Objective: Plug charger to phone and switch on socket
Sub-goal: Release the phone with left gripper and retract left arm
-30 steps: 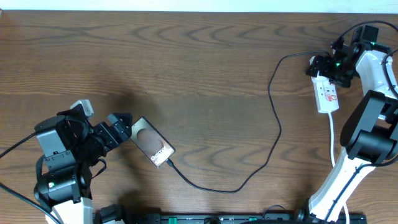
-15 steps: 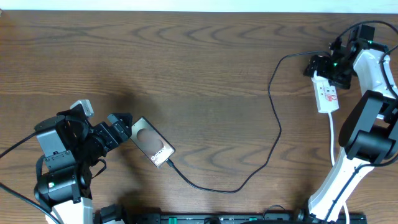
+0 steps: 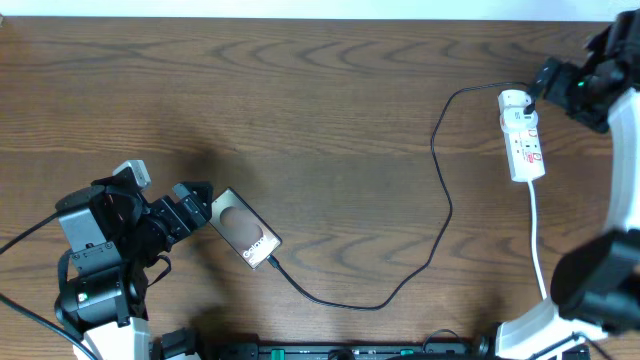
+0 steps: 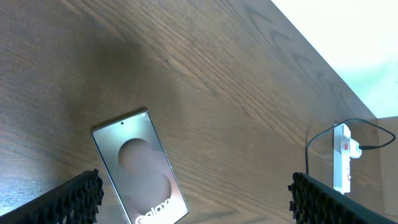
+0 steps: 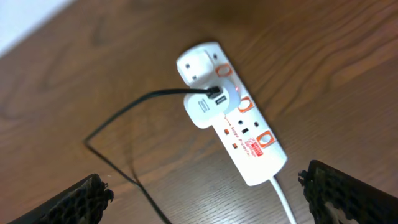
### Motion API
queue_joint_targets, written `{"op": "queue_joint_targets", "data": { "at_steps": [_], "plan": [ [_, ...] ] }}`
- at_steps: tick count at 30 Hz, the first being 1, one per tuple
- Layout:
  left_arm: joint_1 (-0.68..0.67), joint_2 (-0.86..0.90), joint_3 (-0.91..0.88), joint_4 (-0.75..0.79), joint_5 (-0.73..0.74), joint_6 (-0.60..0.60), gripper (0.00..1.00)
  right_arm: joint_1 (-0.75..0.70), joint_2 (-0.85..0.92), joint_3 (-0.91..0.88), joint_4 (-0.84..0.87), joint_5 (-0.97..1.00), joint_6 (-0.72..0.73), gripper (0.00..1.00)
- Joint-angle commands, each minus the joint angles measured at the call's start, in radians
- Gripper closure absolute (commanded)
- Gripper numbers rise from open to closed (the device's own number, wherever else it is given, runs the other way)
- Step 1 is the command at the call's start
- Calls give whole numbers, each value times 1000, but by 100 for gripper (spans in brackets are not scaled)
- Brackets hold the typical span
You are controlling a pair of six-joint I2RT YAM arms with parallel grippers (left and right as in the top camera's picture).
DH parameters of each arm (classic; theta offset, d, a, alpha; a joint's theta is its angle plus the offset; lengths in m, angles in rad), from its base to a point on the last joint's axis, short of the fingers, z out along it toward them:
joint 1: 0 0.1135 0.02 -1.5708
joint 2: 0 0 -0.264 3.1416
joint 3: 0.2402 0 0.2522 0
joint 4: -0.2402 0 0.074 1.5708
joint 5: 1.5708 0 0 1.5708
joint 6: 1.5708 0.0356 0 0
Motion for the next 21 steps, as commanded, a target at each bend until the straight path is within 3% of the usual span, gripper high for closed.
{"op": "queue_joint_targets", "data": {
  "at_steps": [1, 21],
  "plan": [
    [-1, 0, 3, 0, -9, 6, 5, 2, -33, 2, -5, 34, 32, 1],
    [-70, 40, 3, 1, -13, 6, 5, 2, -40, 1, -5, 35, 33, 1]
  ]
}}
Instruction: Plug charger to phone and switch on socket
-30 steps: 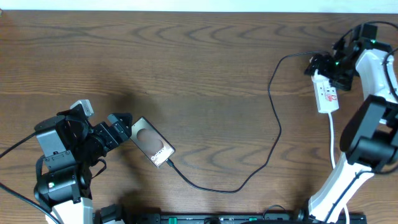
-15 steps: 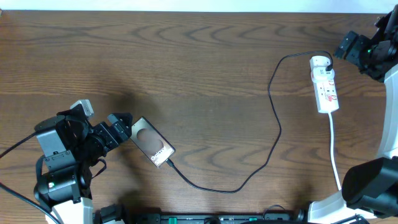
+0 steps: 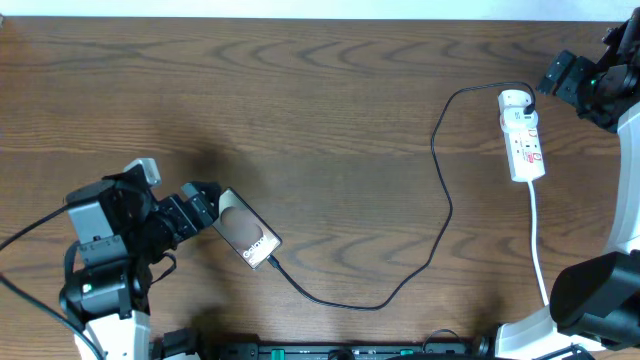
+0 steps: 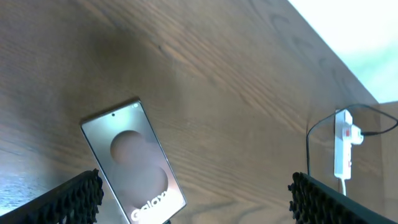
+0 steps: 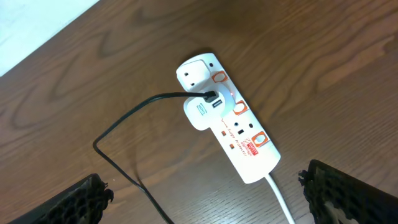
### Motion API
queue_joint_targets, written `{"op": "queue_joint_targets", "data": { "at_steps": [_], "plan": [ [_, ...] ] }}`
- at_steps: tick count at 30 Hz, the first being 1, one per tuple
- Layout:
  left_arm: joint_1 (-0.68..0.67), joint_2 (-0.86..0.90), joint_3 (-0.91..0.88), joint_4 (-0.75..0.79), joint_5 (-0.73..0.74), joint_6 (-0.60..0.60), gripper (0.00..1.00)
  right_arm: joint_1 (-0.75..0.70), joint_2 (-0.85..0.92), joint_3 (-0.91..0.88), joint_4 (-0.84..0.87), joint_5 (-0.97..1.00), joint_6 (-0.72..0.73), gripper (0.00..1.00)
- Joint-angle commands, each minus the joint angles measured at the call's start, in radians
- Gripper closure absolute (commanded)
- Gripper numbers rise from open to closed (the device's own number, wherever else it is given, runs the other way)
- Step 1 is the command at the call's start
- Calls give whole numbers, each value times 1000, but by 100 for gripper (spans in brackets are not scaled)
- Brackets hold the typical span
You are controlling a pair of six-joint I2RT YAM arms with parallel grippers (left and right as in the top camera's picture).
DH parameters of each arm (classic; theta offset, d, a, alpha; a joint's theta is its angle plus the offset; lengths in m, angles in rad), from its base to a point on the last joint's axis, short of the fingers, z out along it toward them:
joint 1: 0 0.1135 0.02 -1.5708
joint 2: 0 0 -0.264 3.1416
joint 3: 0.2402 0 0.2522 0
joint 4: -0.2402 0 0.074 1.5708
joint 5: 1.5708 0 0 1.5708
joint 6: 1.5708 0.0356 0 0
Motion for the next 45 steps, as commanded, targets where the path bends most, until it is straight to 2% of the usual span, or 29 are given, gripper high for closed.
{"op": "queue_joint_targets", "data": {
  "at_steps": [1, 3, 6, 8, 9, 14, 16, 18, 26, 29, 32, 36, 45],
  "plan": [
    [-19, 3, 3, 0, -6, 6, 5, 2, 3, 1, -2, 12, 10, 1],
    [-34, -5, 3, 0, -6, 6, 5, 2, 3, 1, -2, 12, 10, 1],
    [-132, -73, 3, -7, -15, 12, 5, 2, 3, 1, -2, 12, 10, 1],
    [-193, -120, 3, -51, -109, 79, 5, 2, 3, 1, -2, 12, 10, 1],
    [-246, -170, -7, -88, -216, 113, 5, 2, 3, 1, -2, 12, 10, 1],
    [-310, -411, -158, -77, -498, 119, 5, 2, 3, 1, -2, 12, 10, 1],
    [-302, -511, -253, 10, -542, 120, 5, 2, 3, 1, -2, 12, 10, 1],
    [-297, -664, -412, 235, -541, 160, 5, 2, 3, 1, -2, 12, 10, 1],
    [-297, -815, -754, 801, -484, 333, 5, 2, 3, 1, -2, 12, 10, 1],
    [-296, -825, -764, 748, -507, 372, 5, 2, 3, 1, -2, 12, 10, 1],
    [-287, -831, -763, 626, -525, 358, 5, 2, 3, 1, -2, 12, 10, 1],
    [-273, -831, -763, 626, -524, 319, 5, 2, 3, 1, -2, 12, 10, 1],
    [-272, -827, -763, 626, -525, 317, 5, 2, 3, 1, -2, 12, 10, 1]
  ]
}}
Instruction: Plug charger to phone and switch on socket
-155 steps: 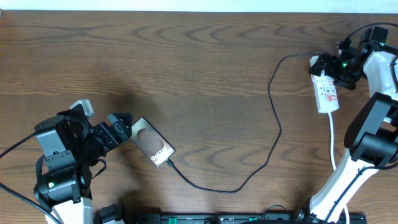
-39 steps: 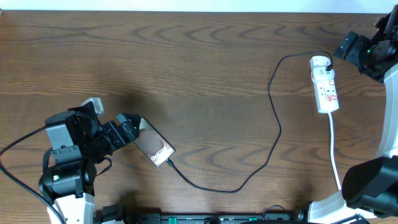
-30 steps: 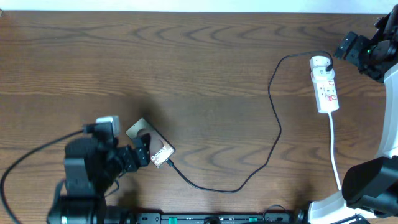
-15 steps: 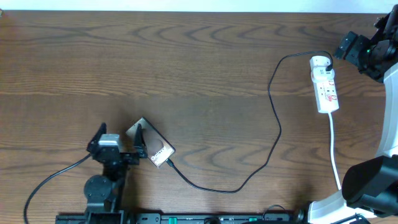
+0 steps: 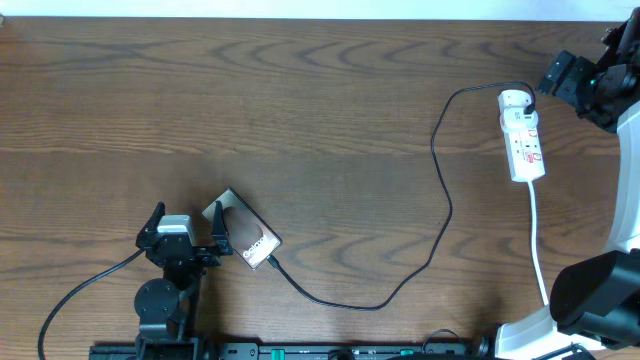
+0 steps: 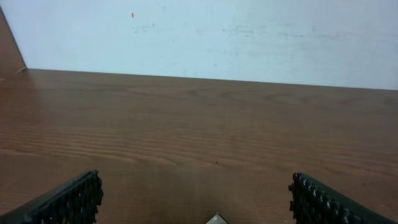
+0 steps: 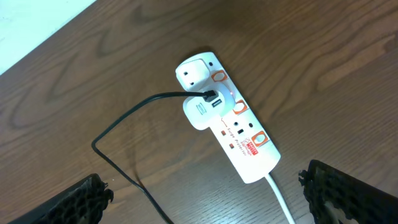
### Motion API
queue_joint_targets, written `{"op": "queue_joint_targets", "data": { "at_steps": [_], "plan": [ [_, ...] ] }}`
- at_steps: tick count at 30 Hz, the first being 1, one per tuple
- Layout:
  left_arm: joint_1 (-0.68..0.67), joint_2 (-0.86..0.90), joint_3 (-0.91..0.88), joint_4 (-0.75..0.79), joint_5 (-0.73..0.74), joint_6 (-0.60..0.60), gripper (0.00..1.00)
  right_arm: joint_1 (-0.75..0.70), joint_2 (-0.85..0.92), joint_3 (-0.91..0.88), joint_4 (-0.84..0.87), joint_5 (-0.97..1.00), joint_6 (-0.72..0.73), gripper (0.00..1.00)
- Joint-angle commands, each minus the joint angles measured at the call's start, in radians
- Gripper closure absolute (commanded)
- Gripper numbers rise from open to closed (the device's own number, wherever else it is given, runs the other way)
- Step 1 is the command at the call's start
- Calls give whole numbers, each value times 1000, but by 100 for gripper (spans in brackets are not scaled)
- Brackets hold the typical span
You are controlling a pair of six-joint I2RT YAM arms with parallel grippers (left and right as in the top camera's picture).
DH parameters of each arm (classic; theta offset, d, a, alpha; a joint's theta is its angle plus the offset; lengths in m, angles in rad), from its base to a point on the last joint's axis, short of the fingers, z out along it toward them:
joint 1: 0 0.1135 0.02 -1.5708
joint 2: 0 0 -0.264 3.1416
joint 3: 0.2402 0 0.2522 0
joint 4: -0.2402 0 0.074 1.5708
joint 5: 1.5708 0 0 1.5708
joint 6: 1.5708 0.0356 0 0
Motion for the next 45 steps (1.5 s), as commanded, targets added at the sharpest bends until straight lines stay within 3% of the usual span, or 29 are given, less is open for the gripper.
{"op": "queue_joint_targets", "data": {
  "at_steps": [1, 35, 40, 45],
  "plan": [
    [5, -6, -10, -47, -8, -5, 5, 2, -1, 2, -1, 11, 9, 1],
    [5, -6, -10, -47, -8, -5, 5, 16, -6, -10, 26, 7, 12, 1],
    [5, -6, -10, -47, -8, -5, 5, 92, -81, -196, 262, 8, 13, 1],
    [5, -6, -10, -47, -8, -5, 5, 198, -251, -609, 760, 19, 12, 1]
  ]
}}
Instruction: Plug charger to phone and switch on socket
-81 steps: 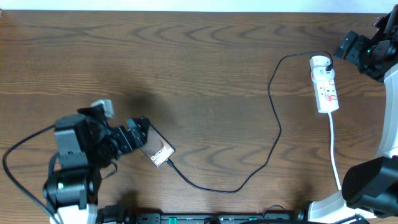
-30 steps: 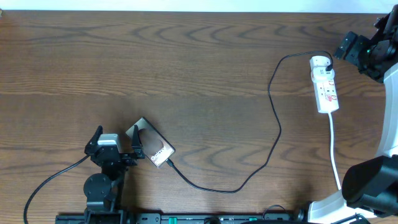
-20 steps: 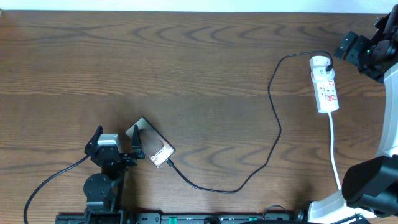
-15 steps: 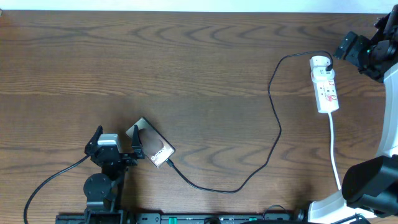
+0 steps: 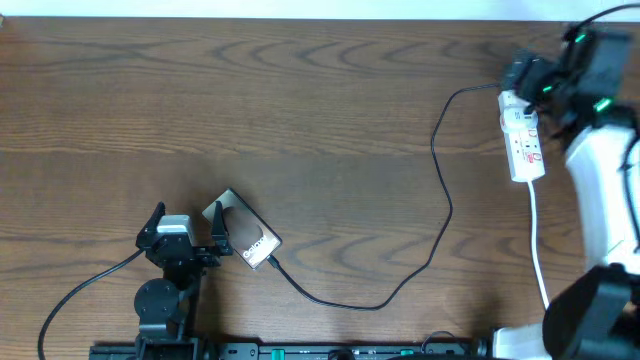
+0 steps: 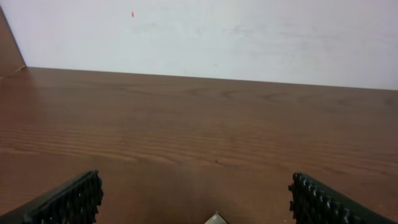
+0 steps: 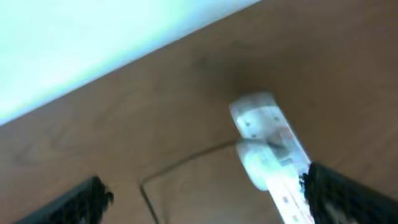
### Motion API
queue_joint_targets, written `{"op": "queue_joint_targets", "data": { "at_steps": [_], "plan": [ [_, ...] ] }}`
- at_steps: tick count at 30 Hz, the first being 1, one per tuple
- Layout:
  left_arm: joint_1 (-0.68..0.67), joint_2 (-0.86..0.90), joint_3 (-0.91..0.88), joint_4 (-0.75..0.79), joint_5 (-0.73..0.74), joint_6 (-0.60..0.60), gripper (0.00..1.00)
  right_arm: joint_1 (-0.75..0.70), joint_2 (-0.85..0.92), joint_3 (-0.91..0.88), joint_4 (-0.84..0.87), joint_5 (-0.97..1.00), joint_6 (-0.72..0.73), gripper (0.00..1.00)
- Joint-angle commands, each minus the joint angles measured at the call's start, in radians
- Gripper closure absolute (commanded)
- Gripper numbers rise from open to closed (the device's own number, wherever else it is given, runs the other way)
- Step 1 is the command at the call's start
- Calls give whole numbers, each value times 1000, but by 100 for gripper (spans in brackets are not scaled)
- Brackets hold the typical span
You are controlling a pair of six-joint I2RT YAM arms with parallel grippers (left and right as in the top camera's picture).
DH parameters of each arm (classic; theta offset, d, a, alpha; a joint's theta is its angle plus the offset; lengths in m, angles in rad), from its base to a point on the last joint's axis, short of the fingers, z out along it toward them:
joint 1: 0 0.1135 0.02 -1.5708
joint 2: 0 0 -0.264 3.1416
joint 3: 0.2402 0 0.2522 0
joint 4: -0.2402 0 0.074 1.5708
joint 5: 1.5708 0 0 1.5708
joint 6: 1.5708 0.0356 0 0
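The phone (image 5: 246,233) lies flat at the front left, and the black charger cable (image 5: 440,215) meets its near end. The cable runs to the white power strip (image 5: 522,135) at the far right. My right gripper (image 5: 525,80) hovers open just beyond the strip's far end. The right wrist view is blurred: the power strip (image 7: 270,143) lies close to the right finger (image 7: 354,199). My left gripper (image 5: 186,218) is open at the front edge beside the phone. In the left wrist view only the phone's corner (image 6: 215,219) shows between the fingers (image 6: 68,199).
The strip's white lead (image 5: 538,240) runs toward the front right. Brown wooden table (image 5: 300,110) with a white wall (image 6: 199,31) behind it. The left arm's base (image 5: 160,305) sits at the front edge.
My right gripper has moved left, from off to the right of the power strip to just over its far end, and its wrist view is now blurred. The left arm has not moved.
At first my left gripper stood open at the phone's far end and my right gripper hung by the strip. Then the right gripper sat further right. Later the left arm was folded at the front edge beside the phone. Now the right gripper is back at the strip.
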Motion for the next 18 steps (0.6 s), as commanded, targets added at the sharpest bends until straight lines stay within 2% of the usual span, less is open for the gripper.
{"op": "queue_joint_targets", "data": {
  "at_steps": [1, 5, 10, 12, 18],
  "plan": [
    [5, -6, -14, -41, -8, -1, 5, 62, -136, -234, 205, 18, 9, 1],
    [5, -6, -14, -41, -8, -1, 5, 126, -308, -512, 449, 69, 10, 1],
    [5, -6, -14, -41, -8, -1, 5, 163, -555, -758, 600, 133, 10, 1],
    [5, -6, -14, -41, -8, -1, 5, 168, -702, -862, 609, 158, 10, 1],
    [5, -6, -14, -41, -8, -1, 5, 182, -922, -996, 609, 162, 9, 1]
  ]
}}
